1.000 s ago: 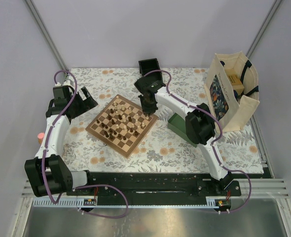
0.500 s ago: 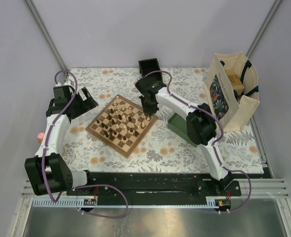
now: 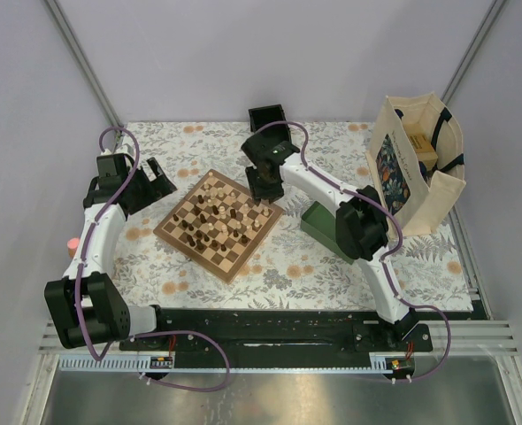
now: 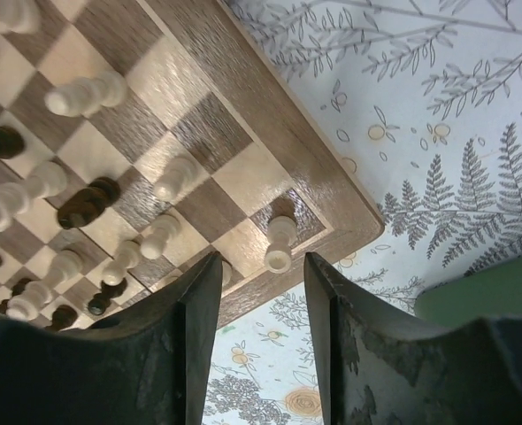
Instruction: Set up the chess pieces on the board
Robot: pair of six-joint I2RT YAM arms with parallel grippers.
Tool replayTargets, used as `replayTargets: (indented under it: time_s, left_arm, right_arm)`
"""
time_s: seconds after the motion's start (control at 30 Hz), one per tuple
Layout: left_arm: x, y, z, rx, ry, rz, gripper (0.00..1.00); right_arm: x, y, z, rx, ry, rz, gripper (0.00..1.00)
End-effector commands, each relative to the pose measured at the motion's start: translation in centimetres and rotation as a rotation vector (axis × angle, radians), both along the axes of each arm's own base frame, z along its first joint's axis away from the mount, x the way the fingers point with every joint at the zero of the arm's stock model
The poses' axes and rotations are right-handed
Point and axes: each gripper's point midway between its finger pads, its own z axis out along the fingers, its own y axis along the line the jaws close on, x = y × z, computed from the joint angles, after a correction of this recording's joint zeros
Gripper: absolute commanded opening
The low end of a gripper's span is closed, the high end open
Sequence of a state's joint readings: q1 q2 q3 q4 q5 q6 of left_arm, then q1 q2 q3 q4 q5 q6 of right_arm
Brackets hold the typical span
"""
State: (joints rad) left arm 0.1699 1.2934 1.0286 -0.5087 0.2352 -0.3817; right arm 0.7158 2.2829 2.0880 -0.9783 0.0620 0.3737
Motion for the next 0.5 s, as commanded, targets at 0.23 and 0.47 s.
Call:
replayTargets:
  time_s: [0.23, 0.47]
  left_arm:
    - [1.2, 0.4, 2.5, 0.023, -0.071, -0.008, 0.99]
    - [1.2, 0.5, 2.4, 0.030, -0.068, -0.004, 0.99]
  right_arm:
    - [-0.3, 3.2, 7.1, 0.131, -0.112, 0.118, 0.53]
    - [-3.3, 4.9, 6.7, 0.138, -0.050, 0.184, 0.53]
